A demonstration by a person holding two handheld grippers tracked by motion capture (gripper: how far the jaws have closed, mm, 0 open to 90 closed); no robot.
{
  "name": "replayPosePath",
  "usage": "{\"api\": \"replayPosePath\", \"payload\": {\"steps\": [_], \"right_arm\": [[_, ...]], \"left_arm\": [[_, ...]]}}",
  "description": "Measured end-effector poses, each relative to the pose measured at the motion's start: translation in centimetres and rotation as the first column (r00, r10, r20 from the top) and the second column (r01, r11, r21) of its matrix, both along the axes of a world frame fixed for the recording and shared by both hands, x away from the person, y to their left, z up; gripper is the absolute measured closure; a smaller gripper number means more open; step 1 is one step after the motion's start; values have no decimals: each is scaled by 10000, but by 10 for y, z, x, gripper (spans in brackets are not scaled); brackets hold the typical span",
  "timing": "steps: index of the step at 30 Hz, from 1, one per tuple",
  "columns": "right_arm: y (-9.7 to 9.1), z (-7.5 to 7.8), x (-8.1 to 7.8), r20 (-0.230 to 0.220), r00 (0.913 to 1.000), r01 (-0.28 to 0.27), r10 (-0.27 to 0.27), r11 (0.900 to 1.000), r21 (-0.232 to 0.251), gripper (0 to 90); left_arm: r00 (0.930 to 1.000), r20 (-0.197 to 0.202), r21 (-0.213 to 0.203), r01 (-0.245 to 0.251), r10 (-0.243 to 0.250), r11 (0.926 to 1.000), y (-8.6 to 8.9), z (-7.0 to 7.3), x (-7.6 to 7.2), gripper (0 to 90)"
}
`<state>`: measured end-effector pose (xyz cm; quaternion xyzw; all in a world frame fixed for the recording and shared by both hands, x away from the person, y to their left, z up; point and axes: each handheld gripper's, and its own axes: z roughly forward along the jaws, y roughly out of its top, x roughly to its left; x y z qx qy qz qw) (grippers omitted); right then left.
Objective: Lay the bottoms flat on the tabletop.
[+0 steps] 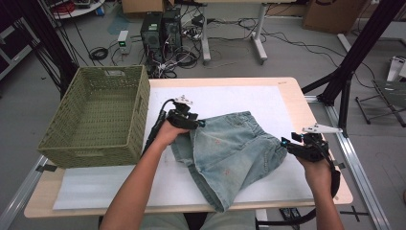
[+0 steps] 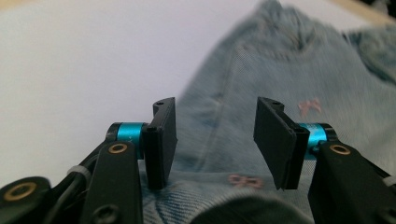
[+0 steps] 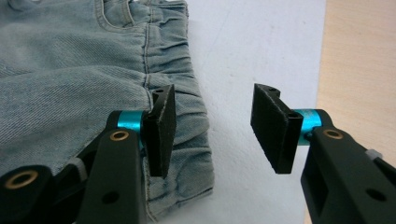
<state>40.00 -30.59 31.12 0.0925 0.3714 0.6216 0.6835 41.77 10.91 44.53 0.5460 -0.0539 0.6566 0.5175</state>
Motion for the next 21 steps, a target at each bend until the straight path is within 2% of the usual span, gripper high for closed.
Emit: {"api": "replayPosePath", "payload": {"steps": [3, 6, 7, 9, 10, 11, 14, 18, 20, 21], "right_arm": [[-3, -2, 0, 32, 10000, 3, -3, 10000, -2, 512], [-4, -3, 2, -54, 10000, 8, -8, 10000, -17, 505], [-5, -2, 3, -94, 10000, -8, 8, 10000, -26, 503], [-5, -2, 6, -177, 9998, -72, 71, 10000, -61, 495], [-4, -2, 8, -203, 9997, -129, 127, 9999, -87, 495], [-3, -2, 9, -195, 9997, -124, 122, 9999, -108, 494], [0, -2, 12, -278, 9995, -135, 129, 9997, -205, 481], [6, -1, 17, -449, 9990, -71, 48, 9986, -523, 460], [8, 0, 20, -562, 9984, 10, -48, 9978, -662, 446], [9, 1, 22, -663, 9978, 19, -63, 9978, -661, 437]], "left_arm": [[9965, -349, 183, -747, 753, 9970, -9, 1, 13, 479], [9949, -149, 250, -993, 997, 9947, -14, -1, 16, 467], [9931, -29, 295, -1173, 1174, 9927, -14, -2, 15, 523], [9883, 119, 276, -1522, 1520, 9880, -10, -3, 12, 777], [9887, 91, 251, -1500, 1499, 9884, -7, -2, 11, 853], [9896, 85, 170, -1435, 1434, 9895, -5, -2, 10, 861], [9903, 311, -325, -1344, 1354, 9904, -1, -3, 3, 873], [9836, 1206, -828, -1247, 1342, 9887, 3, -6, -11, 876], [9824, 1390, -1496, -1035, 1245, 9833, 11, -5, -17, 877], [9801, 1461, -1943, -1048, 1344, 9753, 17, -4, -20, 877]]}}
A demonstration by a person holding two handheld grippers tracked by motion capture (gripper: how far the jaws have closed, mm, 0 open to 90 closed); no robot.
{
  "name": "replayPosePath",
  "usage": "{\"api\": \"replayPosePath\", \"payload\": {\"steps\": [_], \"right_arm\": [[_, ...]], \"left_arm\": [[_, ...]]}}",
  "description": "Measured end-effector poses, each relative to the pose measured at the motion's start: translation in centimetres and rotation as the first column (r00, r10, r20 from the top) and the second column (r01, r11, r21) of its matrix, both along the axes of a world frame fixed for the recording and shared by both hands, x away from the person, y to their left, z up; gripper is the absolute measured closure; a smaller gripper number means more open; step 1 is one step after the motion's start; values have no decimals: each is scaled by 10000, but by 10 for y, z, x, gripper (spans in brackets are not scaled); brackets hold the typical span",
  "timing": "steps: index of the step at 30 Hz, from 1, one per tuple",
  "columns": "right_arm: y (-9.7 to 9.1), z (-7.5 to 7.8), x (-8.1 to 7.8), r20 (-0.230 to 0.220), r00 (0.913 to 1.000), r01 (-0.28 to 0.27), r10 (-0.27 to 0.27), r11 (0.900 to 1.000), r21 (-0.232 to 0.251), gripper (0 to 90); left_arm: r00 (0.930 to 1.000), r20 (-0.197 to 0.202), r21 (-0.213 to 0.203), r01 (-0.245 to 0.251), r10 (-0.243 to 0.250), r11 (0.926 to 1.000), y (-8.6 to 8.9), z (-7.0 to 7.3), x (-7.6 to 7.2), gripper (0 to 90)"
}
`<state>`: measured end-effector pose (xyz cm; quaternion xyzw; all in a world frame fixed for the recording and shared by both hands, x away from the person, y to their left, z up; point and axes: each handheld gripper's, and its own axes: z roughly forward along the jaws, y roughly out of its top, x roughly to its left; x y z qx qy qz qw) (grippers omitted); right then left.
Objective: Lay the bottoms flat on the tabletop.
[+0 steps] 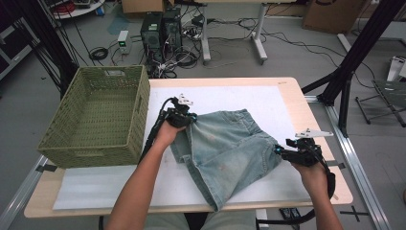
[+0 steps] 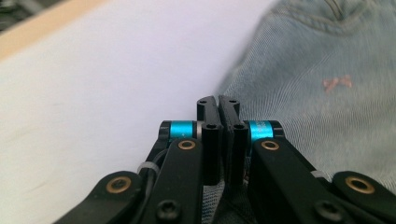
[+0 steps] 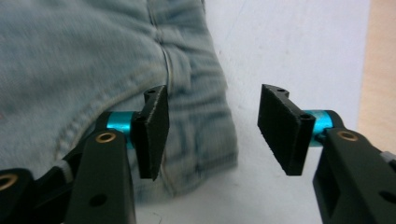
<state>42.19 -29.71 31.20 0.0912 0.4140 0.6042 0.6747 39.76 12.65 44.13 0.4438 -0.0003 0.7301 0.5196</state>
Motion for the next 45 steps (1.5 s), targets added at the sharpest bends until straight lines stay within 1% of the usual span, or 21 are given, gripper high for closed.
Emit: {"api": "replayPosePath", "payload": {"steps": [3, 4, 7, 9, 10, 13, 14, 15, 16, 19, 21, 25, 28, 30, 32, 34, 37, 39, 41, 42, 45], "right_arm": [[4, 3, 8, -344, 9993, 127, -129, 9999, -86, 411], [7, 5, 11, -353, 9992, 156, -163, 9997, -212, 412], [18, 10, 17, -448, 9958, 773, -792, 9961, -424, 412], [20, 17, 22, -841, 9931, 781, -819, 9958, -474, 415], [21, 21, 25, -1270, 9897, 600, -656, 9971, -473, 436], [20, 24, 22, -1760, 9839, 234, -323, 9984, -520, 554], [20, 25, 21, -1827, 9826, 240, -338, 9982, -553, 622], [20, 27, 19, -1791, 9831, 256, -389, 9968, -760, 673], [22, 29, 17, -1724, 9832, 479, -605, 9959, -763, 690], [26, 43, 9, -1413, 9793, 1386, -1450, 9889, -545, 713], [30, 56, 2, -1223, 9721, 1970, -2002, 9797, -378, 720], [37, 87, -14, -877, 9472, 3089, -3084, 9511, -85, 724], [43, 106, -22, -625, 9383, 3428, -3402, 9387, 358, 724], [47, 117, -26, -310, 9431, 3323, -3311, 9416, 541, 723], [47, 123, -27, -99, 9574, 2886, -2885, 9557, 585, 721], [48, 125, -26, -105, 9737, 2276, -2275, 9703, 823, 706], [50, 119, -27, 142, 9774, 2085, -2110, 9725, 1036, 639], [46, 112, -28, 441, 9872, 1468, -1535, 9809, 1276, 615], [41, 105, -29, 586, 9898, 1203, -1298, 9823, 1436, 568], [37, 100, -30, 654, 9898, 1156, -1265, 9818, 1504, 568], [26, 85, -30, 854, 9937, 589, -726, 9863, 1538, 564]], "left_arm": [[9999, 146, -573, -51, 60, 9983, 12, -1, -3, 877], [9997, 243, -604, -31, 46, 9982, 15, -3, -3, 876], [9992, 388, -840, 68, -36, 9964, 18, -7, -4, 876], [9988, 471, -999, 182, -136, 9948, 20, -10, -6, 877], [9984, 486, -1029, 323, -274, 9942, 22, -12, -6, 877], [9971, 561, -903, 562, -513, 9943, 27, -18, -3, 876], [9964, 567, -919, 686, -635, 9934, 29, -20, -1, 876], [9956, 554, -967, 812, -761, 9920, 31, -22, 0, 876], [9949, 547, -966, 893, -843, 9913, 33, -24, 1, 876], [9936, 543, -988, 1044, -994, 9896, 36, -30, 3, 875], [9927, 554, -917, 1121, -1074, 9895, 37, -35, 3, 875], [9912, 458, -716, 1274, -1244, 9893, 39, -44, 6, 875], [9896, 330, -591, 1417, -1399, 9881, 40, -51, 11, 875], [9862, 240, -574, 1651, -1640, 9846, 42, -56, 13, 875], [9831, 142, -467, 1832, -1828, 9820, 43, -61, 15, 874], [9800, 19, -334, 1987, -1988, 9795, 45, -67, 15, 872], [9744, -187, -24, 2241, -2241, 9746, 49, -76, 16, 864], [9711, -297, 13, 2368, -2367, 9716, 48, -78, 16, 742], [9659, -58, 180, 2587, -2587, 9658, 48, -80, 13, 615], [9628, 225, 226, 2688, -2693, 9629, 48, -81, 10, 589], [9566, 495, 193, 2866, -2873, 9578, 48, -78, 7, 511]]}}
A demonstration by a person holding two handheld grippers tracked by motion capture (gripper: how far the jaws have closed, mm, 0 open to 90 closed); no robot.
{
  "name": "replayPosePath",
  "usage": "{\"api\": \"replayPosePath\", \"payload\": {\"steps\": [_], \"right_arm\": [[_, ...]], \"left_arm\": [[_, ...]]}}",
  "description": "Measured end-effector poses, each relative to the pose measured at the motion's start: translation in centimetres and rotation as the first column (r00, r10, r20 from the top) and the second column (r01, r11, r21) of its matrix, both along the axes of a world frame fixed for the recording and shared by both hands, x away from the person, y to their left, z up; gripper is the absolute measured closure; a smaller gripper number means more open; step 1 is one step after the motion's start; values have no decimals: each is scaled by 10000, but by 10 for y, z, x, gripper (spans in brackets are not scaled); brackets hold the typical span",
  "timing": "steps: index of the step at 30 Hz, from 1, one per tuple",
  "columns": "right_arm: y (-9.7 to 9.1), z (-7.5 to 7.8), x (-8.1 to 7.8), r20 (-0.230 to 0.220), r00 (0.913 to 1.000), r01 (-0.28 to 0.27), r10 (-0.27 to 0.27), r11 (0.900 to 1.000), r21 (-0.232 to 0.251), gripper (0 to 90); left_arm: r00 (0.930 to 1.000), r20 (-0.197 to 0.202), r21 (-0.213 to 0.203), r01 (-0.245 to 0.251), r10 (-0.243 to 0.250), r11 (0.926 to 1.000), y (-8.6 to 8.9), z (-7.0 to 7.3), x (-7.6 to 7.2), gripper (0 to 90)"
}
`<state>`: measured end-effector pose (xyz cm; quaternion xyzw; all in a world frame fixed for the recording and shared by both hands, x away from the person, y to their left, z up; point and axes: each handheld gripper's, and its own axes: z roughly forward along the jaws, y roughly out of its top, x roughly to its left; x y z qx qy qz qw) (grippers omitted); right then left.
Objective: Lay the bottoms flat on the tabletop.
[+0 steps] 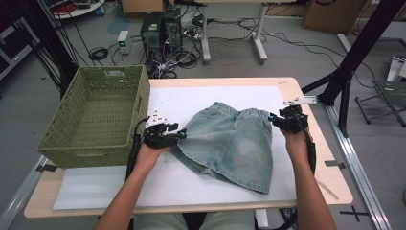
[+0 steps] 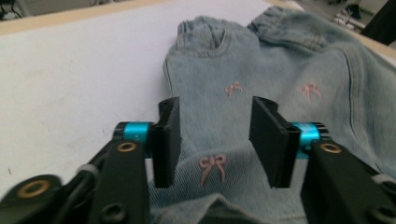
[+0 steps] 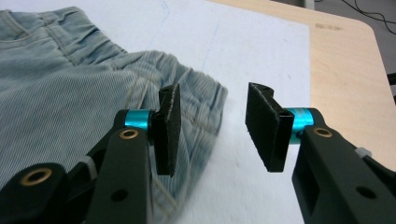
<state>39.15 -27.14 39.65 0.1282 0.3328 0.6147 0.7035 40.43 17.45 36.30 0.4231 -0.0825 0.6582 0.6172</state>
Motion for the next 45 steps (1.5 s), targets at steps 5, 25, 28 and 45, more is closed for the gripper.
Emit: {"api": "replayPosePath", "payload": {"steps": [5, 25, 28, 45], "right_arm": [[-15, -26, 12, -388, 9970, -684, 675, 9974, -246, 550], [-14, -9, 28, -1596, 9683, 1902, -1923, 9813, -284, 875], [-25, -3, 27, -1553, 9813, 1170, -1138, 9931, 120, 870], [-34, -30, 24, -797, 9968, 73, -81, 9999, -105, 549]], "left_arm": [[9994, 256, -136, 234, -230, 9996, 0, 5, -5, 490], [10000, -37, -427, 12, -14, 9991, 0, 14, -6, 489], [9998, -176, -307, 8, -14, 9995, -3, 16, -3, 489], [9799, -1637, 86, -1145, 1144, 9934, -57, 72, 30, 477]]}}
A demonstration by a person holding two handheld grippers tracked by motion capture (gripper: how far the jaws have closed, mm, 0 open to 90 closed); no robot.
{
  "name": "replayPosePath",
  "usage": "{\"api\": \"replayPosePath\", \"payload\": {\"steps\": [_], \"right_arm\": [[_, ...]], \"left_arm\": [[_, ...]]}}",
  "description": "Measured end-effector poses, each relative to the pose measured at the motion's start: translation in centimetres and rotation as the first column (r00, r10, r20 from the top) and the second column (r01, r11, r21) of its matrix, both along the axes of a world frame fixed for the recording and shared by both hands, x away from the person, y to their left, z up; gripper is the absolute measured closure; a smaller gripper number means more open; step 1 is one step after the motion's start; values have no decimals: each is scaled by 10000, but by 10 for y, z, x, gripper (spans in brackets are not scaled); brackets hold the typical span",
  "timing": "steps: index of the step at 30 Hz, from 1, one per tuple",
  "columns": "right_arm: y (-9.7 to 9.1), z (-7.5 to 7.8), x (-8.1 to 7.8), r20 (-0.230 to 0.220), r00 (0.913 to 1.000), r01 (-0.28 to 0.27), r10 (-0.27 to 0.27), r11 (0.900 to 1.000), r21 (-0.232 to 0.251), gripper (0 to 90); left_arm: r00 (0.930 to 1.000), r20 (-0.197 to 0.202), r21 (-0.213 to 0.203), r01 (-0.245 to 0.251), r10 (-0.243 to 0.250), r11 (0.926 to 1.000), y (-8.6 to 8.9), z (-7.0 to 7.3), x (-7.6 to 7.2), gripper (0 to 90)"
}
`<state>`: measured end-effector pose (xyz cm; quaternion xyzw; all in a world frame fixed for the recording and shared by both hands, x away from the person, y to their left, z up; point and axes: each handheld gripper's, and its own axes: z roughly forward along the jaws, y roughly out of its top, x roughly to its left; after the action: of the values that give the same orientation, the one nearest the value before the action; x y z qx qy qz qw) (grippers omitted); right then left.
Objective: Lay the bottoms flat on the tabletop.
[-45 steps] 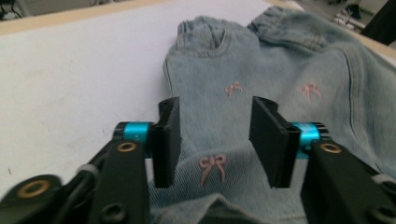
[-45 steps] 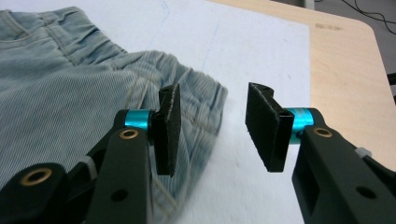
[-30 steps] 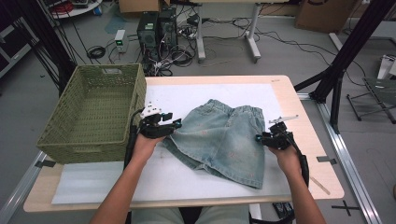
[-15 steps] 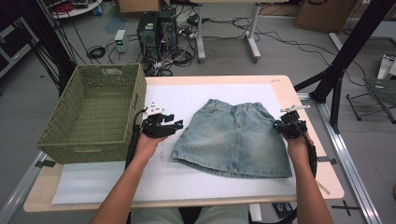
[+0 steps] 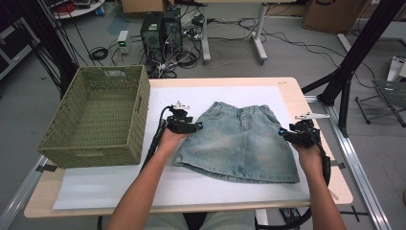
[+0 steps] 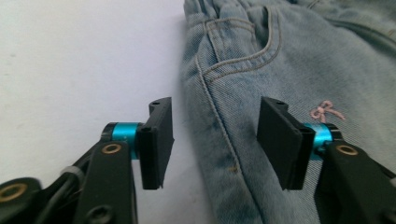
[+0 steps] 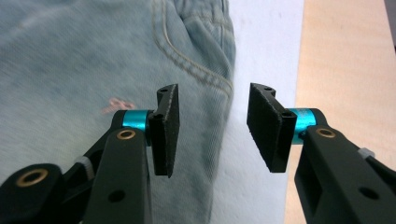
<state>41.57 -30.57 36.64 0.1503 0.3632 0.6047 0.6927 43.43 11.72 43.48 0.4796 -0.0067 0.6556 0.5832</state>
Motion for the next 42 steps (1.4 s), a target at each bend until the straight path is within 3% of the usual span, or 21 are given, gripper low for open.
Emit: {"api": "replayPosePath", "payload": {"steps": [3, 5, 7, 10, 14, 17, 20, 23, 27, 31, 32, 34, 35, 37, 40, 42], "right_arm": [[-2, 1, 6, -350, 9993, 134, -133, 9999, 30, 549], [-2, 2, 10, -520, 9986, 106, -106, 9999, -8, 549], [-1, 3, 14, -767, 9969, 184, -192, 9998, -109, 549], [0, 8, 20, -1224, 9909, 566, -567, 9984, -40, 568], [6, 12, 23, -1559, 9840, 796, -868, 9955, -514, 836], [10, 18, 19, -1340, 9854, 946, -1051, 9921, -825, 865], [11, 29, 15, -954, 9933, 601, -659, 9962, -631, 868], [21, 45, 10, -539, 9951, 795, -823, 9955, -521, 868], [37, 63, 5, 24, 9986, 533, -532, 9979, -364, 868], [49, 74, 9, 84, 9984, 553, -551, 9981, -278, 861], [49, 74, 10, -1, 9986, 526, -526, 9983, -266, 844], [45, 72, 12, -109, 9999, 72, -74, 9998, -184, 761], [42, 70, 11, -19, 9999, -171, 170, 9997, -190, 709], [38, 64, 7, 121, 9997, -232, 235, 9994, -242, 642], [33, 52, 1, 174, 9998, -104, 113, 9986, -523, 623], [29, 41, -2, 319, 9991, -246, 271, 9969, -746, 623]], "left_arm": [[9988, -196, 269, -437, 443, 9987, -6, 1, 7, 543], [9981, -117, 344, -599, 603, 9976, -8, 1, 8, 606], [9983, -254, 638, -510, 527, 9967, -8, 0, 7, 782], [9983, -72, 373, -579, 583, 9976, -8, -1, 4, 846], [9990, 421, -450, -146, 165, 9989, 5, 0, -8, 850], [9967, 790, -1035, -101, 184, 9946, 15, 1, -15, 850], [9946, 1002, -1470, -131, 280, 9890, 21, 1, -18, 850], [9901, 1349, -1952, -115, 385, 9807, 26, 2, -21, 850], [9901, 1378, -2489, 94, 258, 9685, 42, 7, -22, 848], [9922, 1241, -2455, 225, 85, 9691, 45, 8, -18, 803], [9920, 1259, -2400, 248, 57, 9705, 44, 7, -18, 753], [9924, 1149, -2150, 675, -434, 9743, 44, 5, -19, 568], [9919, 1155, -1991, 753, -529, 9771, 44, 3, -20, 543], [9901, 1282, -1715, 794, -577, 9820, 42, -5, -22, 527], [9888, 1376, -1465, 780, -577, 9861, 42, -15, -23, 530], [9904, 1230, -1283, 786, -628, 9886, 44, -25, -23, 535]]}}
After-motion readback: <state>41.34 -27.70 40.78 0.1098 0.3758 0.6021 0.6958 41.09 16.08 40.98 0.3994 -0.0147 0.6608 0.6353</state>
